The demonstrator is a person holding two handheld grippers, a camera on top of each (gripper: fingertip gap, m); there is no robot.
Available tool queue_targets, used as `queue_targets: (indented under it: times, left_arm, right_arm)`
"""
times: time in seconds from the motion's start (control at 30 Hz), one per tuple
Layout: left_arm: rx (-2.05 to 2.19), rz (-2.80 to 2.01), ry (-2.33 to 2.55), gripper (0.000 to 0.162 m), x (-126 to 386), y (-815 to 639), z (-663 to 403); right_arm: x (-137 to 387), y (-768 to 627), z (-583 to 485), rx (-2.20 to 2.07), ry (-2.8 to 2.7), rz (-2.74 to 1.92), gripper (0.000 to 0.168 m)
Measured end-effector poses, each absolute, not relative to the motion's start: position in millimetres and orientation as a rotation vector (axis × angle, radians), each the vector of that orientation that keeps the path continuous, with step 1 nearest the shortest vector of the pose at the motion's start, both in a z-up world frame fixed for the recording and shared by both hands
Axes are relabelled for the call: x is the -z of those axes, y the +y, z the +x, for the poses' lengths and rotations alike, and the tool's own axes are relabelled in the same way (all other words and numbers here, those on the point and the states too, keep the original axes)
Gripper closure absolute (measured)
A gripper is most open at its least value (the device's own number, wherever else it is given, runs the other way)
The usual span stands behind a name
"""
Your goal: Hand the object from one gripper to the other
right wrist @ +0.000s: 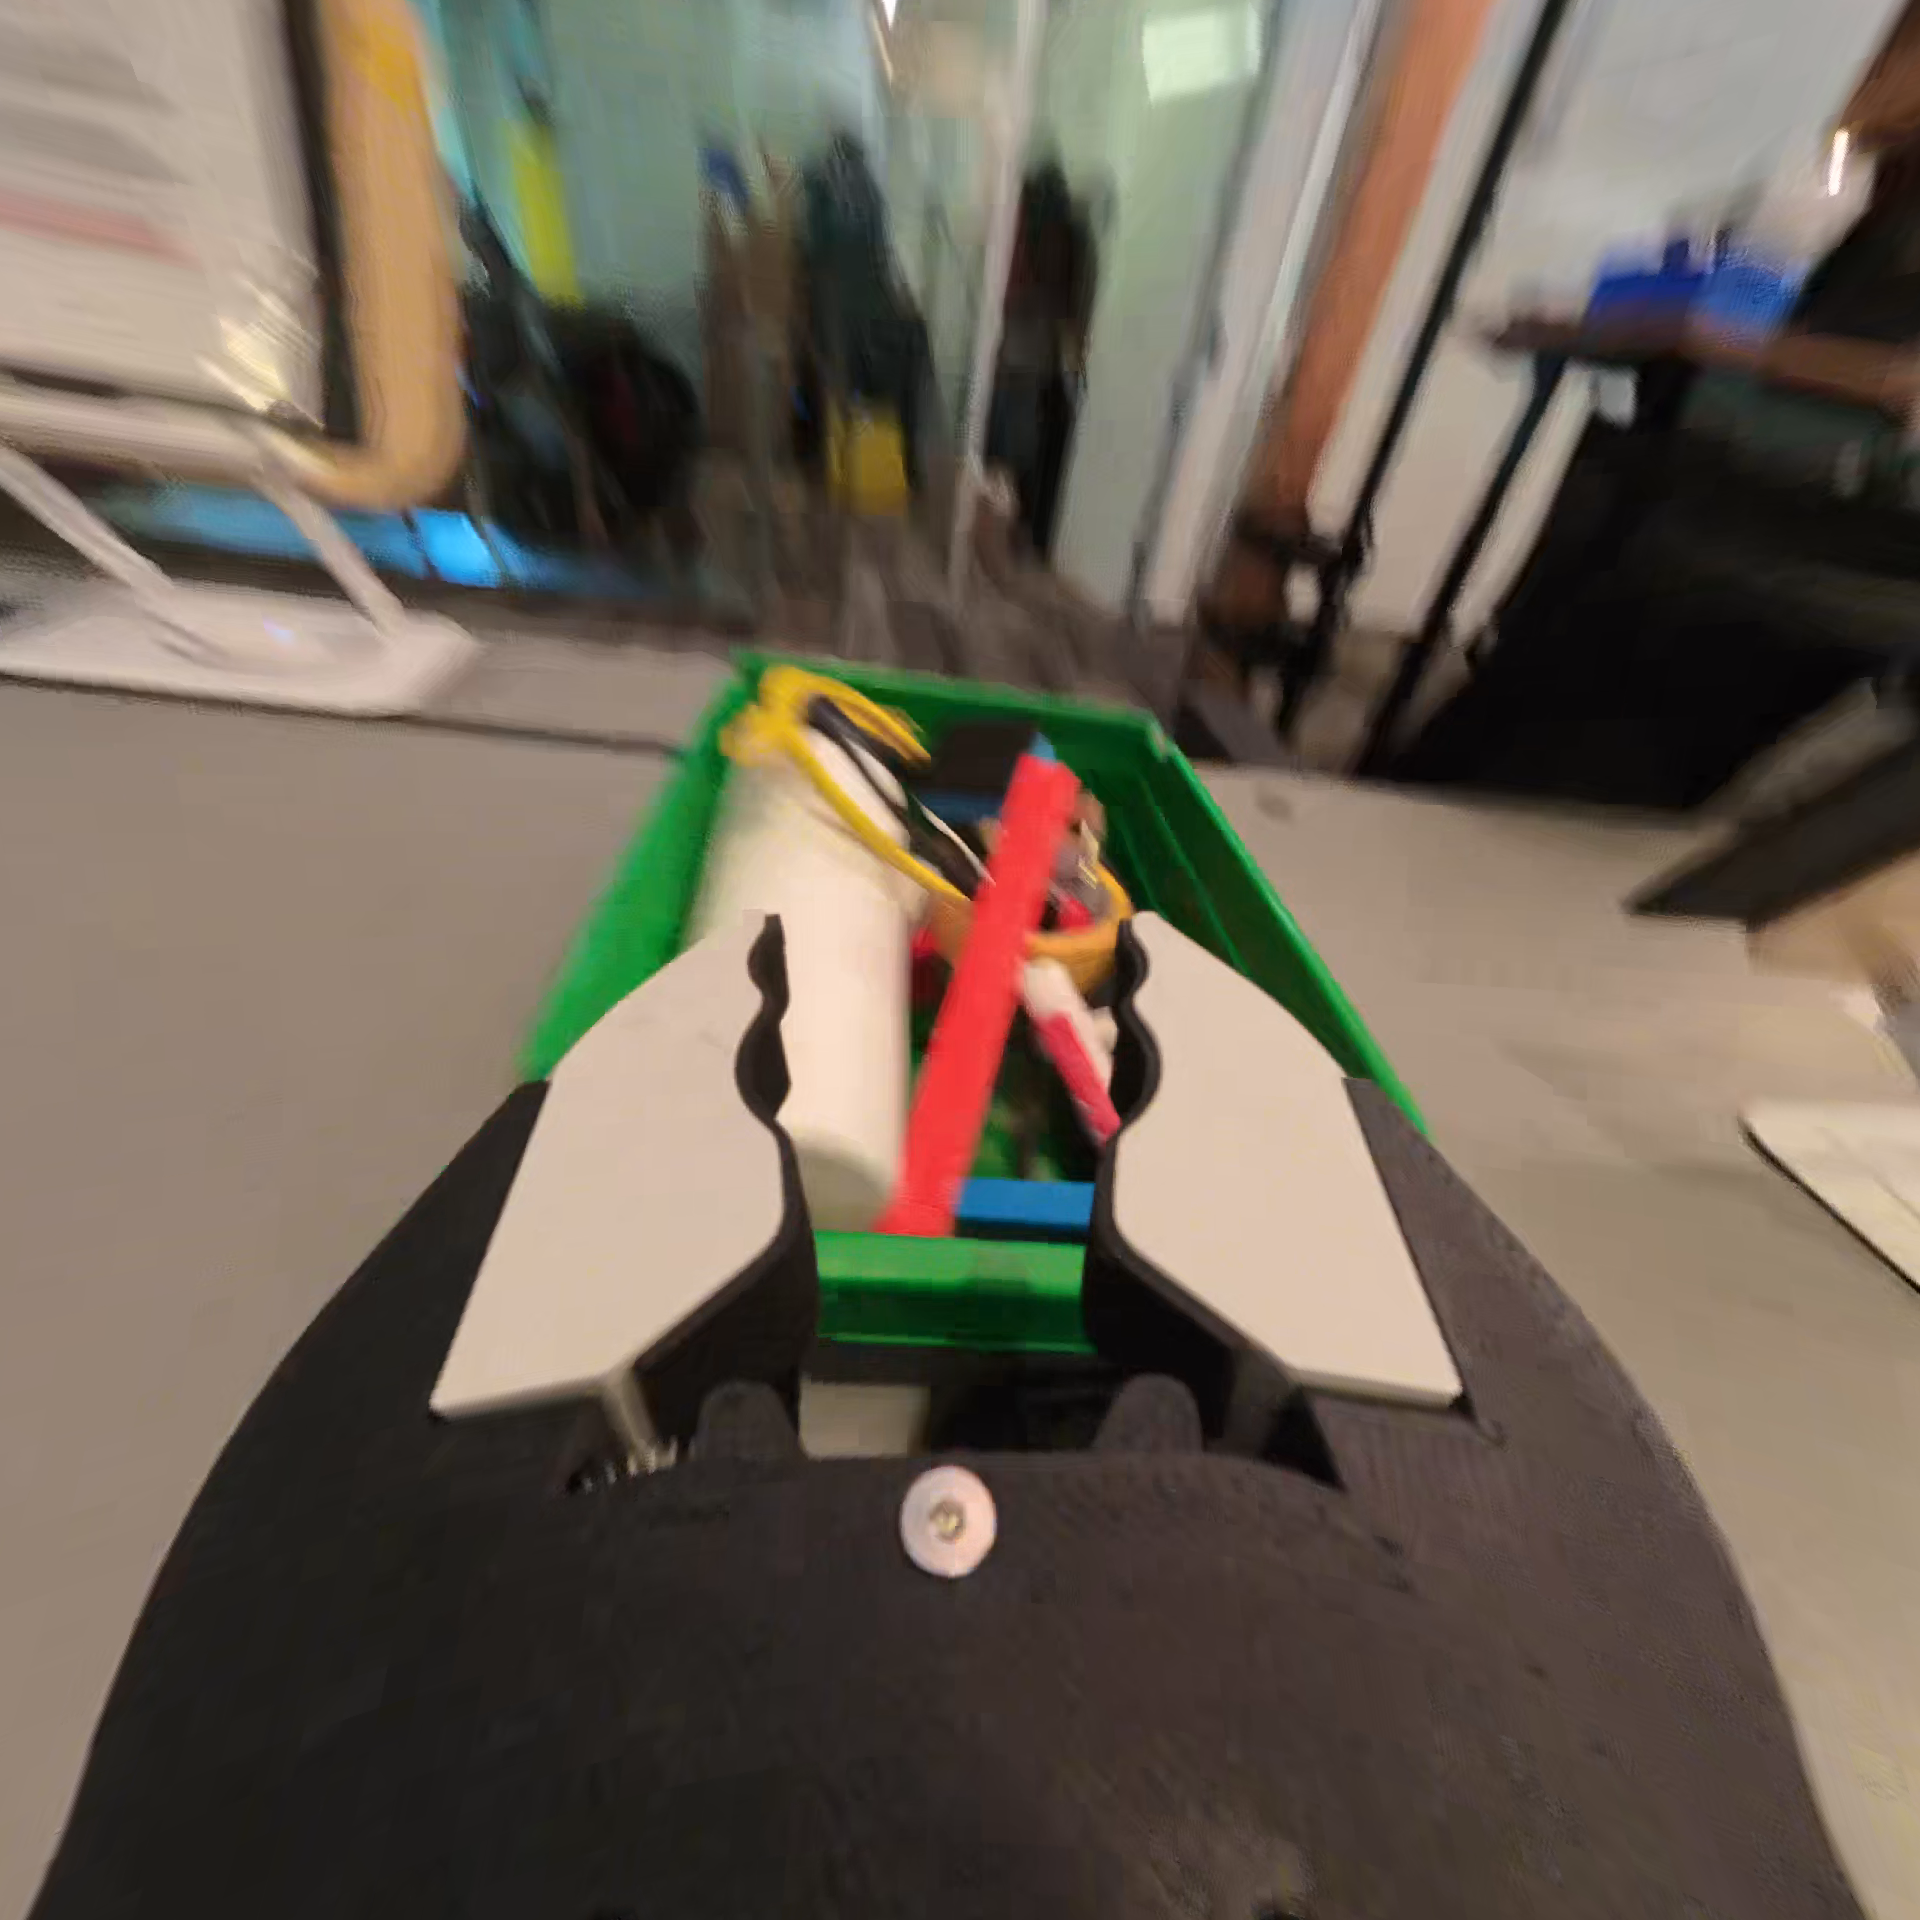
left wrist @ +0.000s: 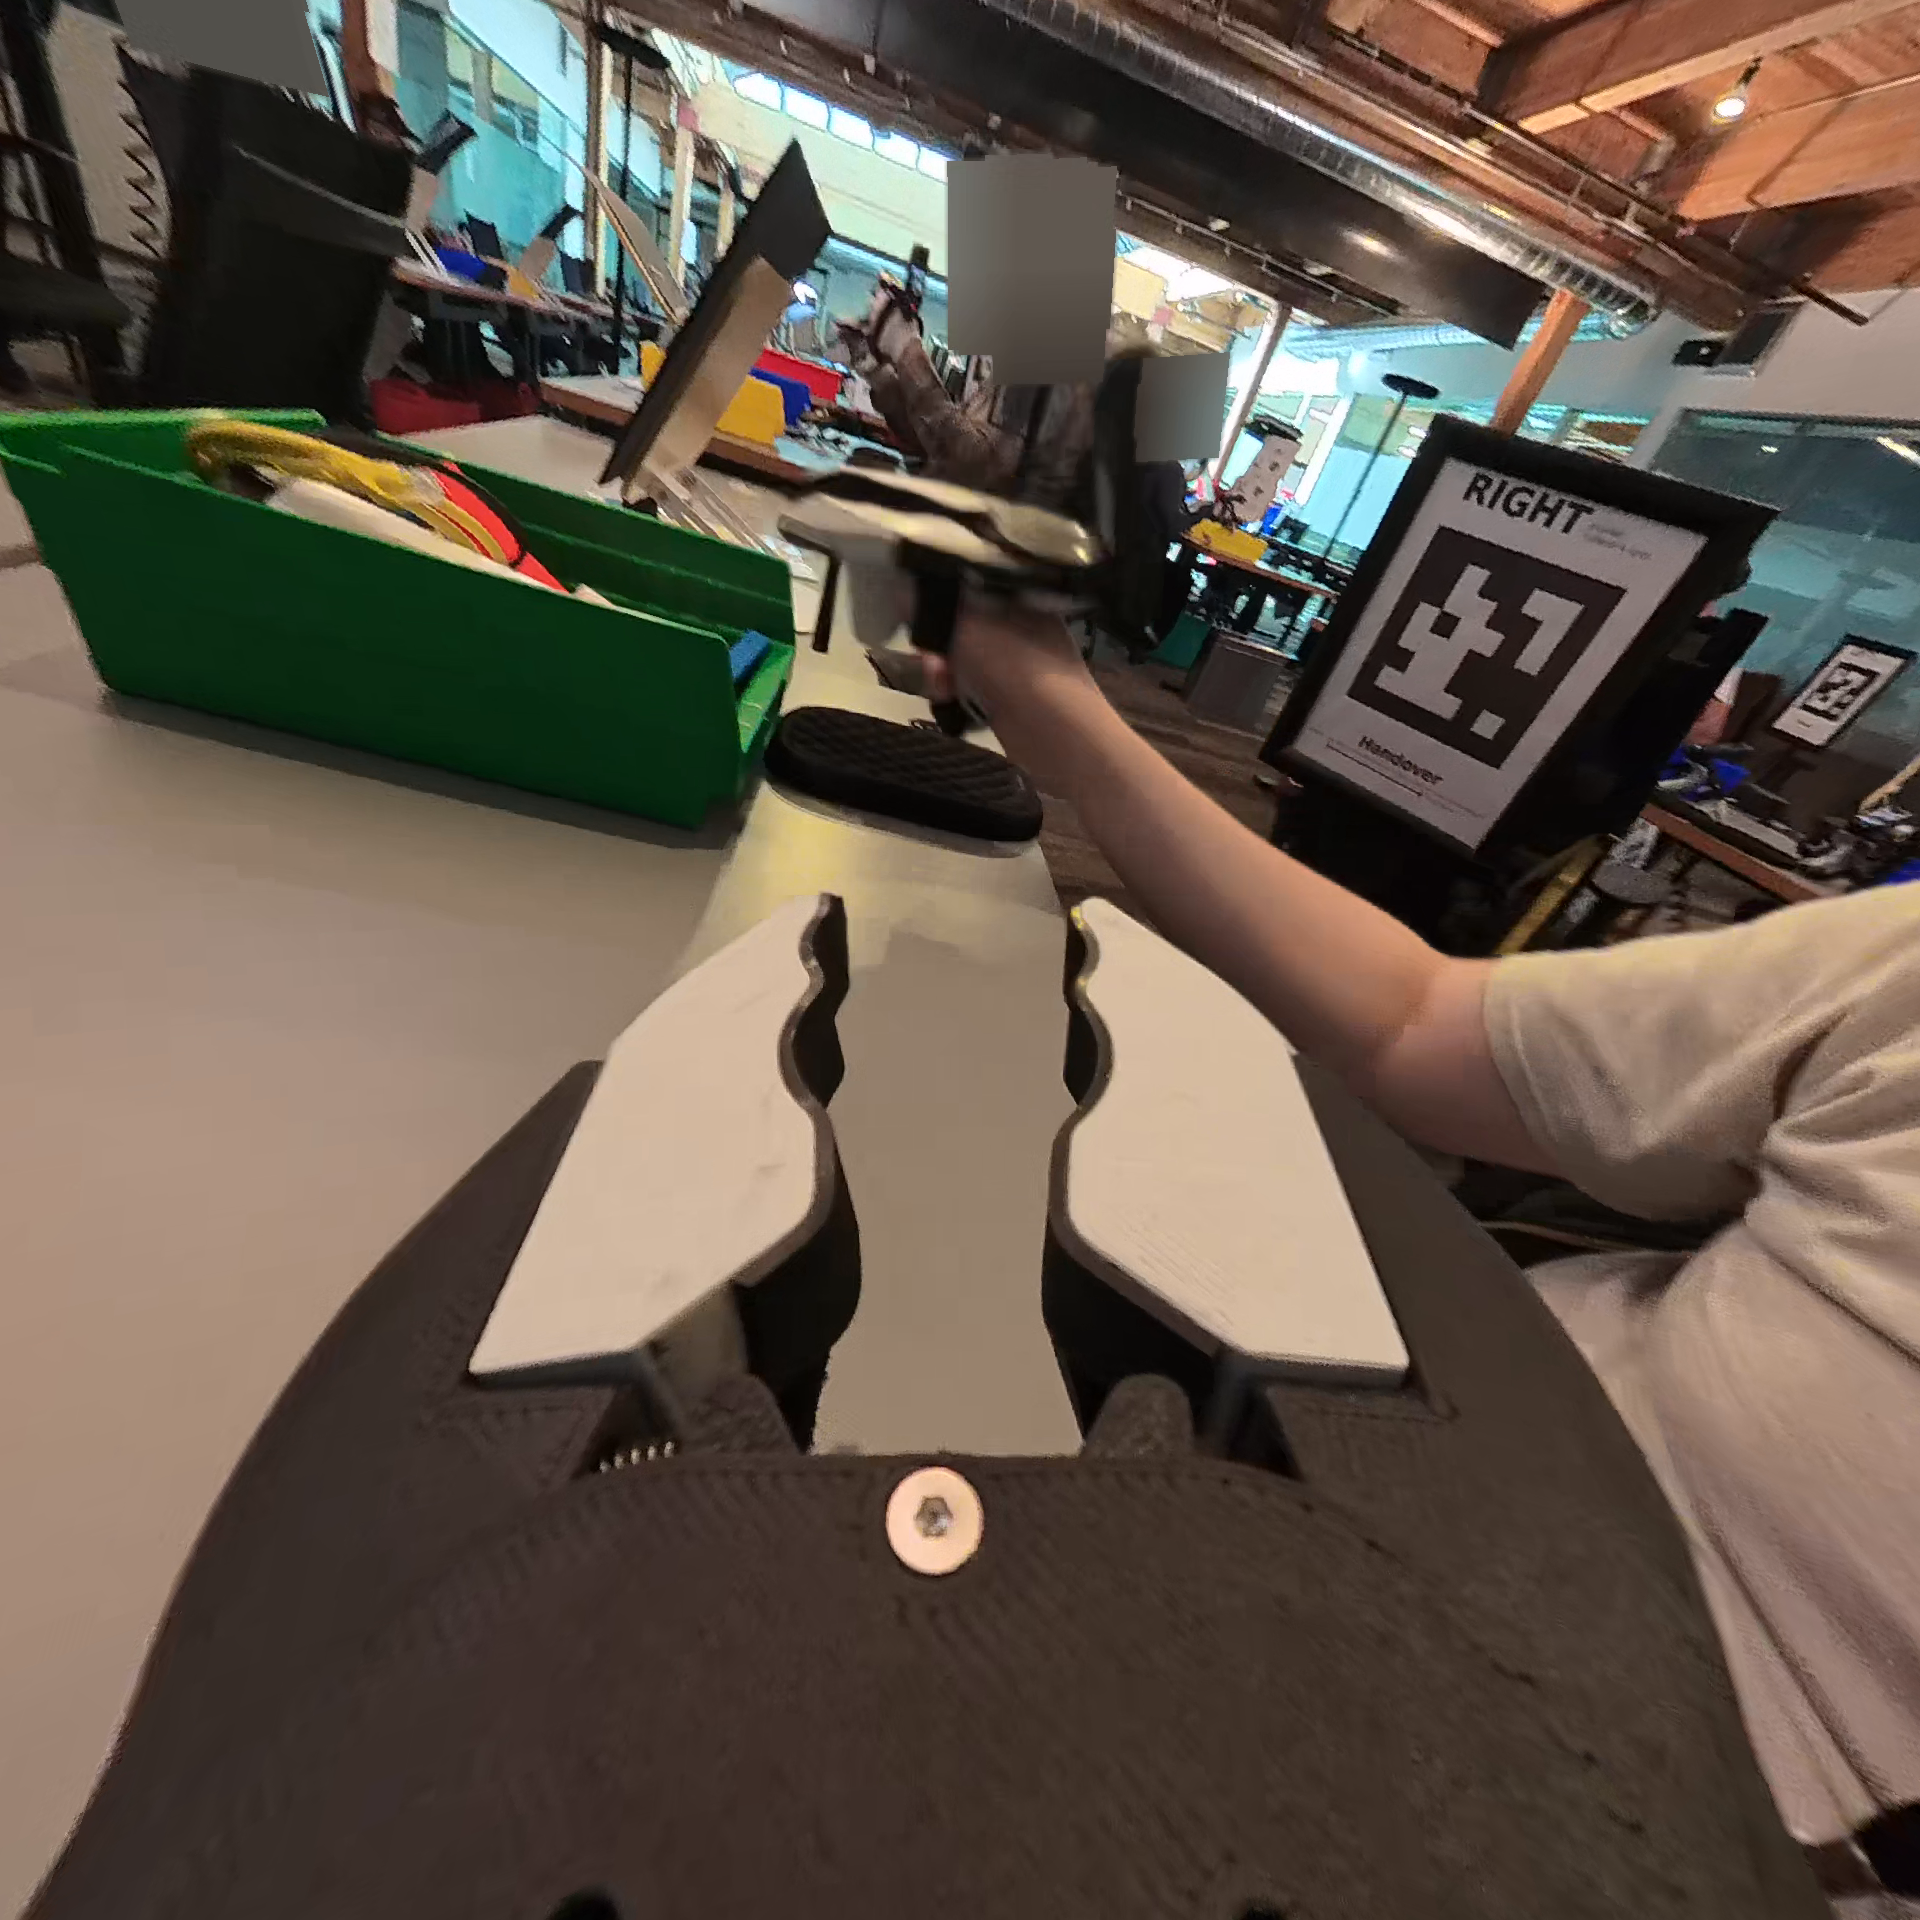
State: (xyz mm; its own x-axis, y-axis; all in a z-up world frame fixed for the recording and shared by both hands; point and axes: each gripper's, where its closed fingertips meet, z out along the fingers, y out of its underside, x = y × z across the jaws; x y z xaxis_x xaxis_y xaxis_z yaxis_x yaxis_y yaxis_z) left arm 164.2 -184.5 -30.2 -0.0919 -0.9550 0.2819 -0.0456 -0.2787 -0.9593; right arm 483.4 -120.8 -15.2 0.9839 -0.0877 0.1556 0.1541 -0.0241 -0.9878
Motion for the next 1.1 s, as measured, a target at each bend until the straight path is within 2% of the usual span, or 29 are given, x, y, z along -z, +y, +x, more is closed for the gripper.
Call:
queue_targets:
  times: [0.1,0.23,0.37,0.43,0.5,0.53,0.63,0.67,0.77,0.83,0.9,1.1]
  left_arm:
    - [1.356,-1.336,1.109,0.124,27,-172,160]
    - [1.083,-1.221,0.985,0.126,9,-146,143]
    - [0.825,-1.136,0.737,0.126,-59,-125,86]
    - [0.641,-1.146,0.629,0.132,-90,-107,39]
    - [0.436,-1.333,0.623,0.135,-92,-79,-4]
    - [0.357,-1.486,0.654,0.131,-81,-65,-23]
    - [0.315,-2.018,0.738,0.093,-21,-43,-67]
    - [0.347,-2.173,0.758,0.087,0,-41,-76]
    - [0.535,-2.454,0.740,0.087,46,-26,-86]
    - [0.544,-2.622,0.700,0.096,79,-18,-97]
    - [0.453,-2.786,0.674,0.086,109,-14,-111]
    - [0.308,-2.994,0.798,0.083,149,-9,-116]
  right_arm:
    - [13,-158,411,0.083,-0.188,-1.290,0.108]
    - [24,-178,317,-0.110,-0.364,-1.148,0.112]
    - [38,-165,241,-0.337,-0.523,-1.219,0.113]
    - [57,-158,219,-0.286,-0.646,-1.306,0.113]
    - [69,-156,211,-0.122,-0.750,-1.321,0.113]
    - [72,-158,207,-0.074,-0.788,-1.301,0.113]
    - [77,-165,195,-0.045,-0.877,-1.265,0.113]
    - [77,-165,194,-0.045,-0.888,-1.260,0.113]
    - [76,-162,196,-0.063,-0.868,-1.273,0.113]
    - [74,-161,200,-0.088,-0.840,-1.283,0.113]
    - [72,-160,202,-0.110,-0.824,-1.284,0.114]
    - [69,-160,205,-0.147,-0.800,-1.285,0.117]
